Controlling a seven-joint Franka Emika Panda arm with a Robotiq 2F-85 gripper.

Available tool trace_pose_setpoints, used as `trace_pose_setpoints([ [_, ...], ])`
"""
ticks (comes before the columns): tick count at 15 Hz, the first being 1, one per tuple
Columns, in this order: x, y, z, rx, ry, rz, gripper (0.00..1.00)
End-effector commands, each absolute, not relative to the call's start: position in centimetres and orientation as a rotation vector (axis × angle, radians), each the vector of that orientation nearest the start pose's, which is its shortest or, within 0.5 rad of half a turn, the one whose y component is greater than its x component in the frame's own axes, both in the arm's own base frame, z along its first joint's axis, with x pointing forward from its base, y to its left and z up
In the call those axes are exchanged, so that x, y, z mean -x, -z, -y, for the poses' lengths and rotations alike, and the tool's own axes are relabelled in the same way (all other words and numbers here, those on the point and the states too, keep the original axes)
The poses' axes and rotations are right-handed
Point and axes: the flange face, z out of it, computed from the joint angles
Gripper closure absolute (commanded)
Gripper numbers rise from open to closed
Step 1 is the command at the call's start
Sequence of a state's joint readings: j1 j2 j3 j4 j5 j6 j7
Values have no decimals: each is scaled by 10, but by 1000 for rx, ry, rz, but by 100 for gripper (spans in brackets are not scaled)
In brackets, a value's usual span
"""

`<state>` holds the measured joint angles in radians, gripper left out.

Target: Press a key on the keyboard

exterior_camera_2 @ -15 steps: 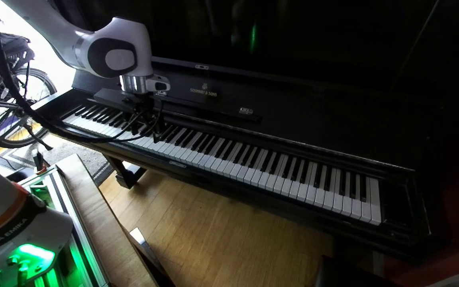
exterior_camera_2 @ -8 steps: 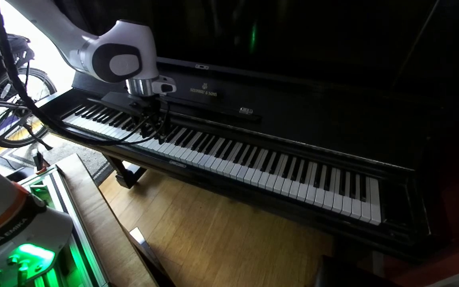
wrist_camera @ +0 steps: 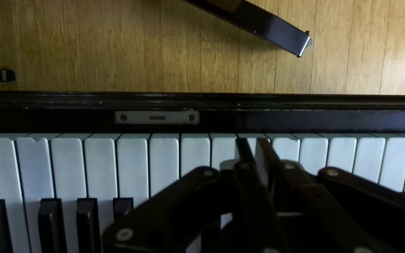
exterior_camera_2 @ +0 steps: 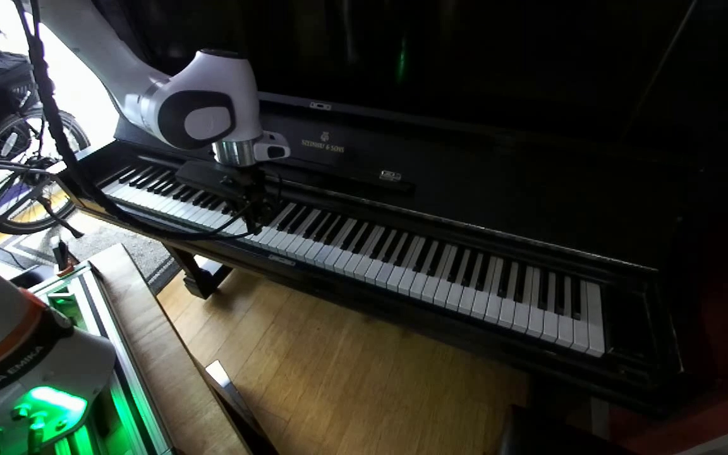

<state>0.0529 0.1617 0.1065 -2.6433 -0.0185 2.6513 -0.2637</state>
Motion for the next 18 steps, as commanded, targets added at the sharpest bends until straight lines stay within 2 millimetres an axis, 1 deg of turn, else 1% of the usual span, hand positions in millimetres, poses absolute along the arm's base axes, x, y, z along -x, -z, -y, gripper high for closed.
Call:
trace_pose_setpoints([
  [1, -405, -165, -58, 3029, -211, 690, 100],
  [11, -412, -157, -49, 3034, -117, 696, 100],
  [18, -413, -152, -43, 3047, -96, 681, 100],
])
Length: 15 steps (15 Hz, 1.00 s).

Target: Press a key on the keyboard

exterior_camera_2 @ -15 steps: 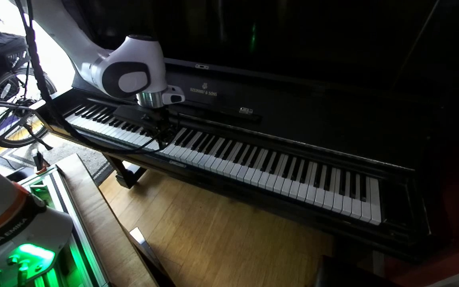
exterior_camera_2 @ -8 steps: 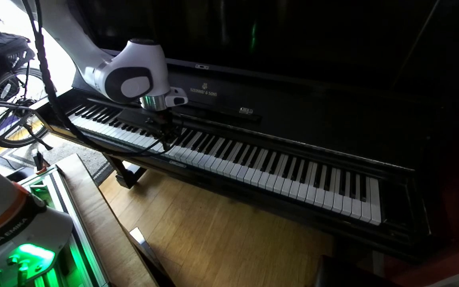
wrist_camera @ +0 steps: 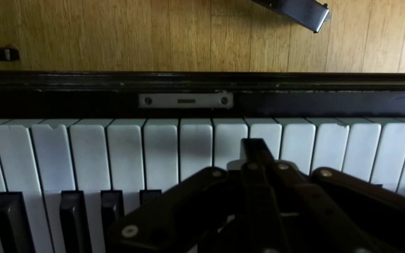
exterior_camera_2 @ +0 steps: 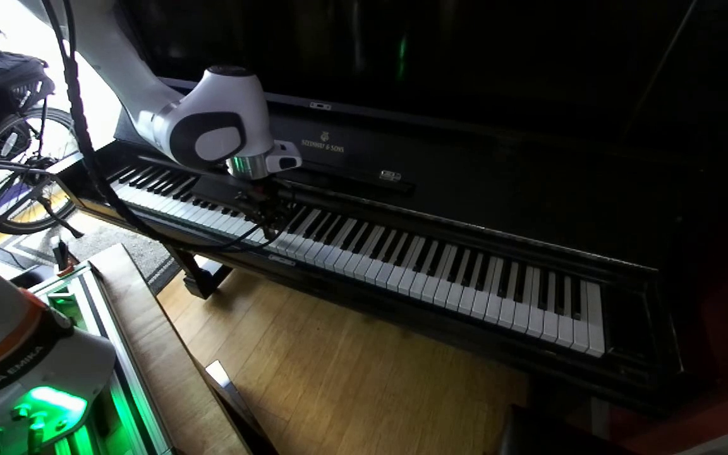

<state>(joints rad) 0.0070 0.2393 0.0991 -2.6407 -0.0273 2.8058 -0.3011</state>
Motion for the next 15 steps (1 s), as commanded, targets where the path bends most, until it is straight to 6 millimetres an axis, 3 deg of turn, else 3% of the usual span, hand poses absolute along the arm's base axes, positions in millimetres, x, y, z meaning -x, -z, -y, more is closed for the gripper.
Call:
trace_pose_setpoints([
  [1, -412, -152, -42, 3049, -97, 679, 100],
  [15, -413, -144, -36, 3059, -83, 681, 100],
])
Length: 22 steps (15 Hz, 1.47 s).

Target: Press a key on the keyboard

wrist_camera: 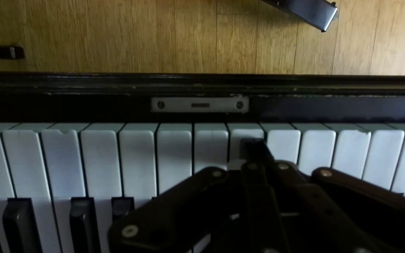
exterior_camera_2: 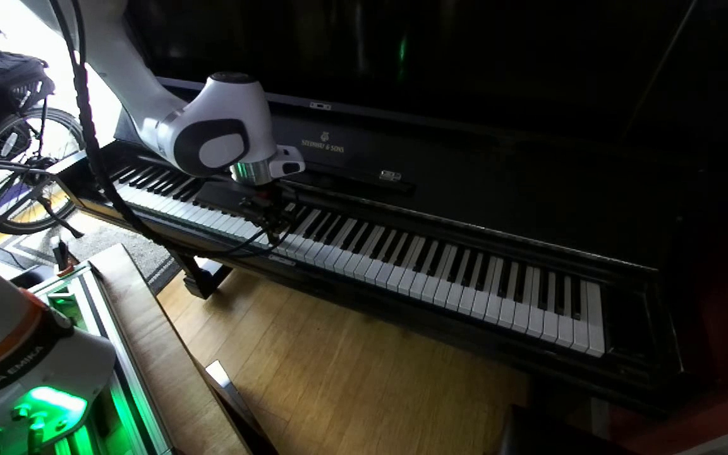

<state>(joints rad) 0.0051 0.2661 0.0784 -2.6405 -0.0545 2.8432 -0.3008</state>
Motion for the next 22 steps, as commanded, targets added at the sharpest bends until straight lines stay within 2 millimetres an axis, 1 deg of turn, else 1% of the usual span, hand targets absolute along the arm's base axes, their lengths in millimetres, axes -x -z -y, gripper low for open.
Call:
trace_pose_setpoints([
  [1, -413, -144, -36, 3059, -84, 683, 100],
  [8, -413, -140, -36, 3057, -95, 694, 100],
  [13, -413, -132, -37, 3050, -118, 694, 100],
  [17, -413, -129, -36, 3049, -125, 695, 100],
  [20, -413, -131, -36, 3050, -123, 695, 100],
  [22, -414, -136, -36, 3056, -116, 697, 100],
])
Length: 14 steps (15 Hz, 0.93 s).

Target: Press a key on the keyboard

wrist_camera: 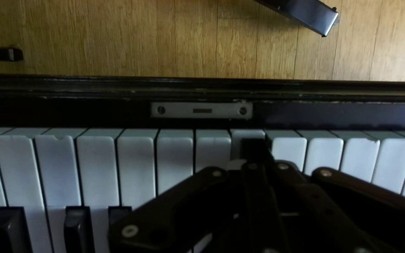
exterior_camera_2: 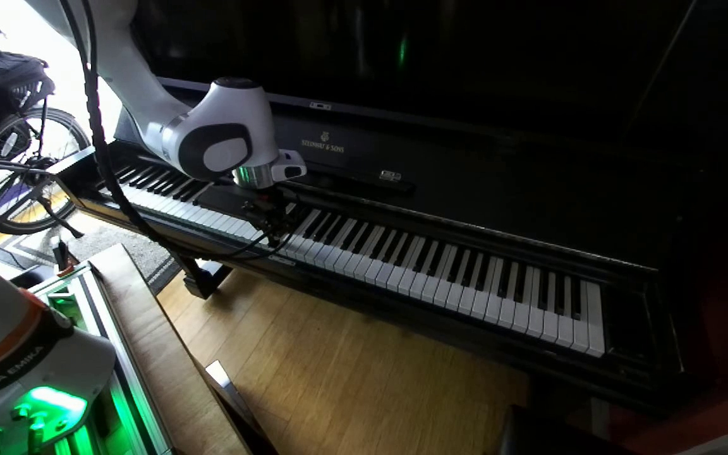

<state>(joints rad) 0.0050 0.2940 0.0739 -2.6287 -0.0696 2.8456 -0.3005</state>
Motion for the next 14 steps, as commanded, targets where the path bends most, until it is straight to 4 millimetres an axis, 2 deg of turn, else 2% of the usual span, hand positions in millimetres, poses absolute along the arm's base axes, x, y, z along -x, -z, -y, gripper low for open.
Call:
trace_pose_setpoints([
  [1, -414, -138, -36, 3058, -113, 697, 100],
  [13, -419, -163, -38, 3071, -54, 723, 100],
  [14, -419, -166, -38, 3073, -46, 728, 74],
])
